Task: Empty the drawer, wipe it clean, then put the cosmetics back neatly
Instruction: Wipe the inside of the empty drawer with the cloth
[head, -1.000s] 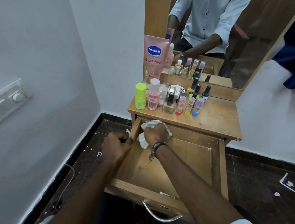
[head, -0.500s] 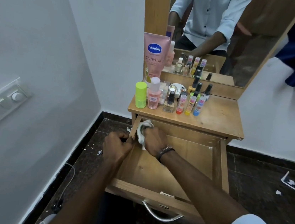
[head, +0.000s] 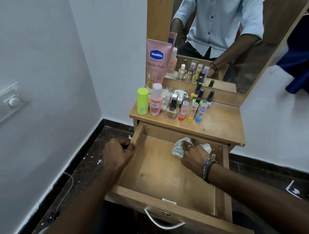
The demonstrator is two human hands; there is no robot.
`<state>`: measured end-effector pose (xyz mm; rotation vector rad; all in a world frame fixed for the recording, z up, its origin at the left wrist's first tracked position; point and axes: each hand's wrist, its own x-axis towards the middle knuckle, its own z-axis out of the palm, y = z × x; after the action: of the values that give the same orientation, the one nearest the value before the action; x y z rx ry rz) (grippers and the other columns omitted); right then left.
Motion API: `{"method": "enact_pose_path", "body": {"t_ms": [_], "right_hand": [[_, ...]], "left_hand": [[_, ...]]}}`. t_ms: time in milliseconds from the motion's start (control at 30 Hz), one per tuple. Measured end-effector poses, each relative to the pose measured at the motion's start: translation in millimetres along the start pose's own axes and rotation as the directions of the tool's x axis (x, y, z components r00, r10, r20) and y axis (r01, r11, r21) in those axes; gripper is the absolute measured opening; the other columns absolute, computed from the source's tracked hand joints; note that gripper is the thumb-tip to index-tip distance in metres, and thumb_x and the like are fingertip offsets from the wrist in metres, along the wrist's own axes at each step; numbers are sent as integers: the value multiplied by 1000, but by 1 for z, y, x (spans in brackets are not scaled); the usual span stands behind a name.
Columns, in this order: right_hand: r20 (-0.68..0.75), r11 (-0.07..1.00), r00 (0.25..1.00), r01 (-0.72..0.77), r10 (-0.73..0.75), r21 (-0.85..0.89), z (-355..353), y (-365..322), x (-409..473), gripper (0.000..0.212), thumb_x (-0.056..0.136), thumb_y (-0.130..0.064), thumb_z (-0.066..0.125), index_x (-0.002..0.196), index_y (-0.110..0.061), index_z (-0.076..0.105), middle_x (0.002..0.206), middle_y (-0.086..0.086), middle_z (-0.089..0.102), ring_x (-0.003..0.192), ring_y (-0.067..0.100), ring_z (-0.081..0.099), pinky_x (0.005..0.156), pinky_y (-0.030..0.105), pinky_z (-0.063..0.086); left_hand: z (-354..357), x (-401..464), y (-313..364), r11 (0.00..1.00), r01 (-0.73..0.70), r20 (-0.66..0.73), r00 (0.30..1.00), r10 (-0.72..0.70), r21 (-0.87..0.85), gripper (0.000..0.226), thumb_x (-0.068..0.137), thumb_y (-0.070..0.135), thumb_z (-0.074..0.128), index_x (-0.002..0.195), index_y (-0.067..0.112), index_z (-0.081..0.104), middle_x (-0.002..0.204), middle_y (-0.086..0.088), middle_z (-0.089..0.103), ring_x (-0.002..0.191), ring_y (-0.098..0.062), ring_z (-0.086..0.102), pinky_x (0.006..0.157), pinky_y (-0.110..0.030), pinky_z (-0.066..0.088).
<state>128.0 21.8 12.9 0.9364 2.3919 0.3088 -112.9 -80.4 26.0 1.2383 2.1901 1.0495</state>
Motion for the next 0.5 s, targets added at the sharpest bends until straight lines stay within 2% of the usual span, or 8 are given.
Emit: {"method": "enact_pose_path", "body": {"t_ms": [100, 167, 233, 367, 500], "right_hand": [[26, 998, 999, -39, 41, -53, 4, 7, -17, 35, 103, -16, 40, 128, 2, 57, 133, 25, 55, 129, 42, 47, 111, 48, 35], [95, 984, 980, -173, 176, -32, 8, 6, -30, 38, 103, -5, 38, 137, 10, 47, 145, 31, 44, 139, 49, 34, 116, 55, 28], [113, 978, 973, -194, 202, -81, 11, 8, -37, 42, 102, 2, 35, 142, 14, 37, 148, 37, 35, 140, 55, 27, 113, 61, 28], [109, 970, 978, -153, 175, -190, 3, 6, -39, 41, 101, 2, 36, 142, 9, 42, 146, 34, 41, 137, 52, 37, 106, 56, 39], [168, 956, 963, -168, 212, -241, 8, 0, -41, 40, 99, 0, 44, 139, 6, 49, 144, 32, 45, 133, 52, 42, 102, 60, 41]], "left_hand": [[-1, -3, 2, 999, -28, -2, 1000, 28, 19, 17, 86, 23, 70, 73, 13, 75, 69, -1, 70, 64, -16, 64, 65, -29, 49], [-1, -3, 3, 999, -27, -7, 1000, 27, 22, 16, 86, 22, 70, 73, 14, 74, 68, -1, 70, 63, -15, 62, 63, -27, 43], [-1, -2, 3, 1000, -24, -3, 1000, 24, 18, 16, 86, 22, 70, 72, 15, 74, 69, -1, 70, 60, -13, 60, 63, -26, 40], [-1, -3, 4, 999, -34, 0, 999, 34, 25, 22, 85, 21, 70, 64, 18, 69, 58, 6, 62, 56, -11, 57, 61, -27, 40], [-1, -2, 2, 999, -33, -8, 999, 33, 37, 23, 85, 22, 70, 64, 11, 70, 61, -2, 67, 60, -17, 62, 63, -31, 47]]}}
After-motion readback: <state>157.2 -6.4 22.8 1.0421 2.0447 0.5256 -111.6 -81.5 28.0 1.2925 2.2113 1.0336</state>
